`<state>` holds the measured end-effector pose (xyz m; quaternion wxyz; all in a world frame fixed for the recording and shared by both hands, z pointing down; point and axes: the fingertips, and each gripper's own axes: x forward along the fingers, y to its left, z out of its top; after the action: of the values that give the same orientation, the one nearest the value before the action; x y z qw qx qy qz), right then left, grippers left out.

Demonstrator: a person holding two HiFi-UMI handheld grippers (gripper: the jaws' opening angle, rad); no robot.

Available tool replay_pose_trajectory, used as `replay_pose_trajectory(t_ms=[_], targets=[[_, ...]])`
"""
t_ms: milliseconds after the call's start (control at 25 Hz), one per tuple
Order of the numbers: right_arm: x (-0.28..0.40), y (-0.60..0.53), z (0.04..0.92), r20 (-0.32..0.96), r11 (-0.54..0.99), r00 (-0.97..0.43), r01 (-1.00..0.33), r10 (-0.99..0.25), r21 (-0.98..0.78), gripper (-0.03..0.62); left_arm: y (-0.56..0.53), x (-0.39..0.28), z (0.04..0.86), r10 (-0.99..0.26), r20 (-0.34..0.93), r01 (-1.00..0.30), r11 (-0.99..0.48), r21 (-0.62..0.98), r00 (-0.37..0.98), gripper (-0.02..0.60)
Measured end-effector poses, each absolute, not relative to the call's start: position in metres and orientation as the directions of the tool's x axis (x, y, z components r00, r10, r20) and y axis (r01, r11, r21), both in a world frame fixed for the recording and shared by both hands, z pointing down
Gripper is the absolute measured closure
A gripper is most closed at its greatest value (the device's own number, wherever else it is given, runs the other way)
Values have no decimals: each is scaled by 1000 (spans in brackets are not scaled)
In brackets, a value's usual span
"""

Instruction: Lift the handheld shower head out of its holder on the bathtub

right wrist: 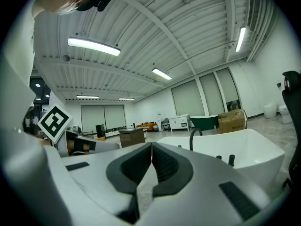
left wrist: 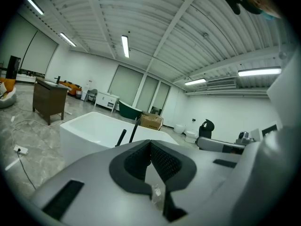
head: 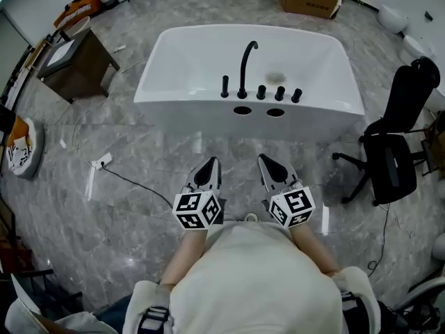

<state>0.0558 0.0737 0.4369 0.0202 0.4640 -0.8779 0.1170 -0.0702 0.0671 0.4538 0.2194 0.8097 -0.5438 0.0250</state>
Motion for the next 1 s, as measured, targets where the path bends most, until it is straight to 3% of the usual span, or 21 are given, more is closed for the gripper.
replay_pose_trajectory(t_ms=[520,1000], targets=[[69,58,462,226,521,-563,-824,-795,-224,574,56,-63,471,-868,322,-903,-268,335,377,561],[56,-34,467,239,511,-557,-828,-795,-229,574,-42,-70,478,-850,329,-896,-311,315,411,560]])
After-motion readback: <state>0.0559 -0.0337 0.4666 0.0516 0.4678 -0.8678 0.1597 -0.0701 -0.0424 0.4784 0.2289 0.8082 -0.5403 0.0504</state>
